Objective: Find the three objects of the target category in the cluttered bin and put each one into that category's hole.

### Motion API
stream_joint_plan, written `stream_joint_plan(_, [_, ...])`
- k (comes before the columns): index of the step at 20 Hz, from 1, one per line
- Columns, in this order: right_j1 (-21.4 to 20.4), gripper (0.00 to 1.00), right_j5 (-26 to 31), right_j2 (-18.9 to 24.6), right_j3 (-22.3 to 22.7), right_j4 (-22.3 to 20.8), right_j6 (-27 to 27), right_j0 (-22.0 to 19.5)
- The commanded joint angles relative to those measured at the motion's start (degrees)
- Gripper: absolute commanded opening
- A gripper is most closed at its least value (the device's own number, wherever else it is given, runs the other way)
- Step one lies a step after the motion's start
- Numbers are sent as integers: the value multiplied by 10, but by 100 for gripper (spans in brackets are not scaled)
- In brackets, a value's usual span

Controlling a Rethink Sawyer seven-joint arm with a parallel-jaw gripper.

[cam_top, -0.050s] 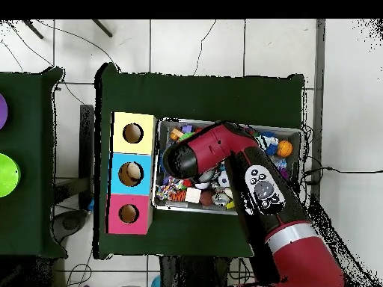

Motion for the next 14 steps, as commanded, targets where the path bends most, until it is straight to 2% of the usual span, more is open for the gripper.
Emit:
stream_joint_plan(1, [29, 100, 33, -6, -43, -55, -208, -12])
stream_joint_plan(6, [40, 100, 8, 0, -49, -56, -211, -20])
stream_joint_plan(14, [57, 100, 3, 4, -67, -60, -224, -22])
